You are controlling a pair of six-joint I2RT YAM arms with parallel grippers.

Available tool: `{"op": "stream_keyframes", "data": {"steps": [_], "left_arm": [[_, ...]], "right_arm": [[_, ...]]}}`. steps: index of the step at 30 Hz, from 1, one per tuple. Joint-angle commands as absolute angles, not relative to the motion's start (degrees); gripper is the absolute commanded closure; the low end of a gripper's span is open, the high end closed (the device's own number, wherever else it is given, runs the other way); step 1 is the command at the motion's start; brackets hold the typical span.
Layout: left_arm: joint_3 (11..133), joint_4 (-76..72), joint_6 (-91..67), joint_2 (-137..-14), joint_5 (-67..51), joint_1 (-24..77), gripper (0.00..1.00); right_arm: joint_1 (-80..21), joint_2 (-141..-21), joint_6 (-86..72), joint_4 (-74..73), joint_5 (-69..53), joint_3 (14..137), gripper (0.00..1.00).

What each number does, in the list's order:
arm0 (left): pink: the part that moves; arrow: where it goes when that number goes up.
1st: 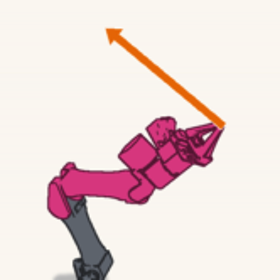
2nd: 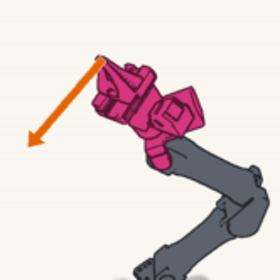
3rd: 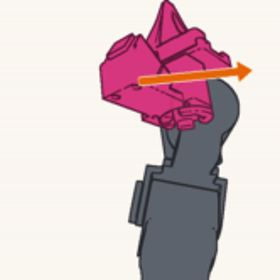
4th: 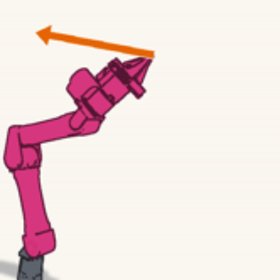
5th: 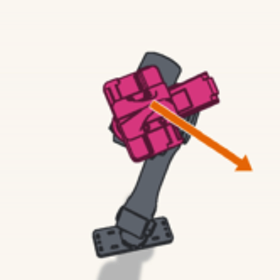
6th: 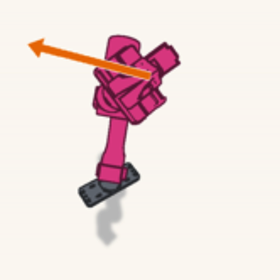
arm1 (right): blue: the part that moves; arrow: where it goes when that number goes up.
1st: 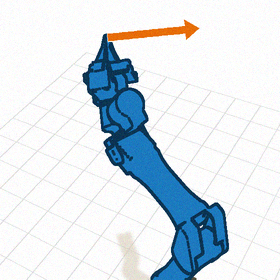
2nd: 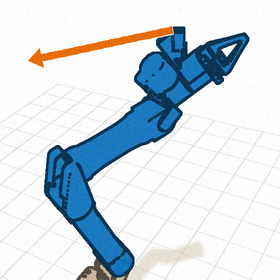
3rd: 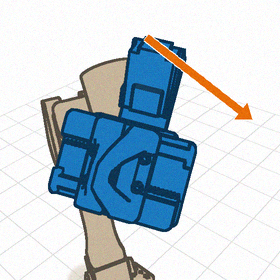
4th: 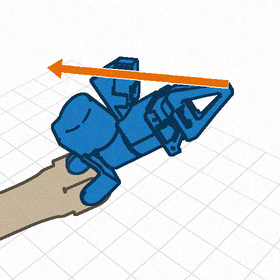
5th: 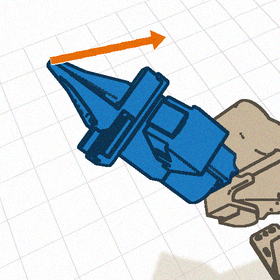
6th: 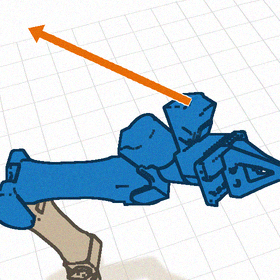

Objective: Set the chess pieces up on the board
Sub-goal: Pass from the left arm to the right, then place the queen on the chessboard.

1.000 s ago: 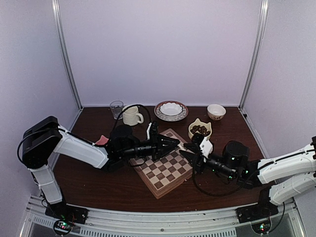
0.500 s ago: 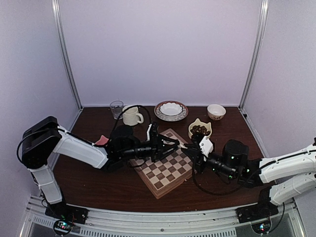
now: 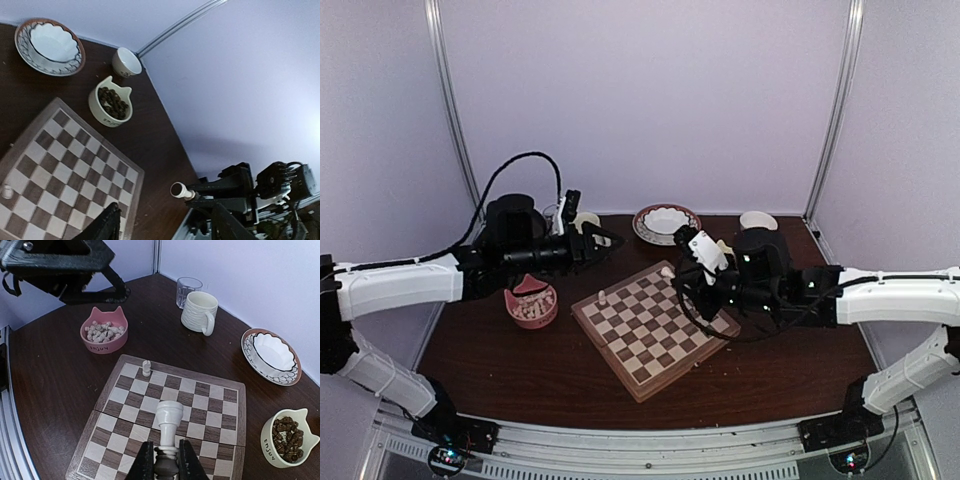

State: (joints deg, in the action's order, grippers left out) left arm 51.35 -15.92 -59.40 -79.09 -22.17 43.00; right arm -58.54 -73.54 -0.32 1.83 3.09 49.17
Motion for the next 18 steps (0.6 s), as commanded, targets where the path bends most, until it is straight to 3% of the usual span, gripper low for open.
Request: {"op": "stream_keyframes", "data": {"steps": [1,10,18], "left_arm": [[56.39,6.60,-39.04,-73.63,-13.96,42.83,0.36],[51.92,8.77,-22.19,-68.47,3.10,42.85,0.31],[44.04,1.12,-15.46,-66.17,16.19,42.82,0.32]], "right_arm": [[-58.11,-80.37,-3.60,-20.90,-1.43,60.48,1.00],[-57.46,-100.57,-0.77,-52.36,-5.88,89.74,1.00],[-53.20,-118.16,2.34,-62.90,-6.88,106.62,1.00]]}}
